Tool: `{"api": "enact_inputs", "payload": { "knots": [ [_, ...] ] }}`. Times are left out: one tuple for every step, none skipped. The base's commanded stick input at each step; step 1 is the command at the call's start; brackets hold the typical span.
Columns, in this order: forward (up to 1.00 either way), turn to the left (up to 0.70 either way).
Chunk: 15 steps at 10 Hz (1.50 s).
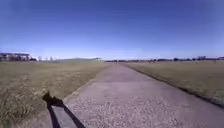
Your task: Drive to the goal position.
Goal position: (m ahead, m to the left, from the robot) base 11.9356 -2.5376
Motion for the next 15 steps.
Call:
{"api": "enact_inputs", "payload": {
  "knots": [
    [0.7,0.0],
    [0.7,0.0],
    [0.7,0.0],
    [0.7,0.0],
    [0.7,0.0],
    [0.7,0.0],
    [0.7,0.0],
    [0.7,0.0],
    [0.7,0.0],
    [0.7,0.0],
    [0.7,0.0],
    [0.7,0.0],
    [0.7,0.0],
    [0.7,0.0],
    [0.7,0.0]
  ]
}}
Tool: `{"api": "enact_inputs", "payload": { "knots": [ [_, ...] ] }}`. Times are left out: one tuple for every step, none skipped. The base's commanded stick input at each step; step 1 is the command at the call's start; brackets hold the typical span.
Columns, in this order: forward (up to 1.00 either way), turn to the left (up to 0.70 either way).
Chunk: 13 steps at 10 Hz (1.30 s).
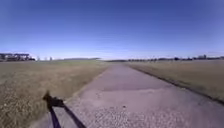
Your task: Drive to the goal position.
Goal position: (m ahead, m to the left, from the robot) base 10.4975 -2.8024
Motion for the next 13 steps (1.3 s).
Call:
{"api": "enact_inputs", "payload": {
  "knots": [
    [0.7,0.0],
    [0.7,0.0],
    [0.7,0.0],
    [0.7,0.0],
    [0.7,0.0],
    [0.7,0.0],
    [0.7,0.0],
    [0.7,0.0],
    [0.7,0.0],
    [0.7,0.0],
    [0.7,0.0],
    [0.7,0.0],
    [0.7,0.0]
  ]
}}
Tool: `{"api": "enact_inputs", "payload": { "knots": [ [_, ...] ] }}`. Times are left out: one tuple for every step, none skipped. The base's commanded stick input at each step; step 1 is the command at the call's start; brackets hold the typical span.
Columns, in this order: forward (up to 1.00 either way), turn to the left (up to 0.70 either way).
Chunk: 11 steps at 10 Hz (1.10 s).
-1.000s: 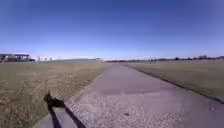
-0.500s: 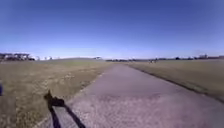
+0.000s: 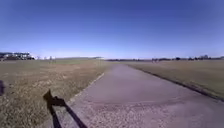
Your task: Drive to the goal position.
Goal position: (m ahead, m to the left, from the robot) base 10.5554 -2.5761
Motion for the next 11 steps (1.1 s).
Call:
{"api": "enact_inputs", "payload": {
  "knots": [
    [0.7,0.0],
    [0.7,0.0],
    [0.7,0.0],
    [0.7,0.0],
    [0.7,0.0],
    [0.7,0.0],
    [0.7,0.0],
    [0.7,0.0],
    [0.7,0.0],
    [0.7,0.0],
    [0.7,0.0]
  ]
}}
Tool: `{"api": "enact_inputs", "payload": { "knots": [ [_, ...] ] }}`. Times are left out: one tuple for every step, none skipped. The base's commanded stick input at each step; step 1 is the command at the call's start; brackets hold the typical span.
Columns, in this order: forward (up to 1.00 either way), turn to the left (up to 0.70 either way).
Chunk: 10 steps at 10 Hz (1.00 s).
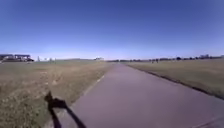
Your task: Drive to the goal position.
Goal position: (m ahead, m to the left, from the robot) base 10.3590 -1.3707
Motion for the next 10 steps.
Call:
{"api": "enact_inputs", "payload": {
  "knots": [
    [0.7,0.0],
    [0.7,0.0],
    [0.7,0.0],
    [0.7,0.0],
    [0.7,0.0],
    [0.7,0.0],
    [0.7,0.0],
    [0.7,0.0],
    [0.7,0.0],
    [0.7,0.0]
  ]
}}
